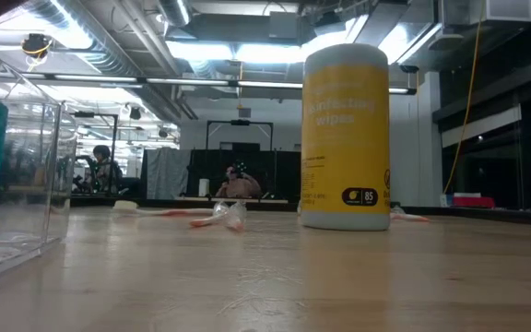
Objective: Pick & Place toothbrushing station
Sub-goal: Put the violet toothbrush into the right side of the transparent organizer
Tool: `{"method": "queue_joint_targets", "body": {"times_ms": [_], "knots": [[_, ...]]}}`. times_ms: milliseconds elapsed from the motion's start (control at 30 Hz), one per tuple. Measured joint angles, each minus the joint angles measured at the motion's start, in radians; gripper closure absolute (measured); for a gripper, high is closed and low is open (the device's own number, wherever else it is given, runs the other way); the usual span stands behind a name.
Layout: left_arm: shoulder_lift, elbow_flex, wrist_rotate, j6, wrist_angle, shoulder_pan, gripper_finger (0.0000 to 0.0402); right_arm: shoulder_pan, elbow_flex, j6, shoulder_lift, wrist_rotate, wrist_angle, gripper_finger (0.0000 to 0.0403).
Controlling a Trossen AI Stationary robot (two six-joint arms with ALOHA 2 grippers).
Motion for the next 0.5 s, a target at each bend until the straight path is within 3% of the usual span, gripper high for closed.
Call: {"method": "queue_joint_targets", "body": {"times_ms": [100,133,233,300,367,500], "knots": [[0.015,0.000,-0.211,0.042,0.021,-0.014,0.0371,-0.001,-0.002,-0.134,-0.140,0.145,-0.072,0.0311],[0.016,0.000,-0.197,0.044,0.017,-0.001,0.0371,-0.001,-0.014,-0.168,-0.187,0.200,-0.130,0.0316],[0.017,0.000,0.061,0.082,0.004,0.110,0.0371,-0.001,-0.101,-0.174,-0.345,0.355,-0.312,0.0334],[0.025,0.000,0.146,0.127,0.008,0.200,0.0371,-0.006,-0.184,-0.115,-0.448,0.433,-0.390,0.0348],[0.021,0.000,0.131,0.151,0.022,0.264,0.0371,-0.030,-0.263,-0.019,-0.552,0.507,-0.511,0.0360],[-0.005,0.000,-0.010,0.153,0.031,0.340,0.0371,-0.109,-0.350,0.149,-0.719,0.638,-0.733,0.0370]]}}
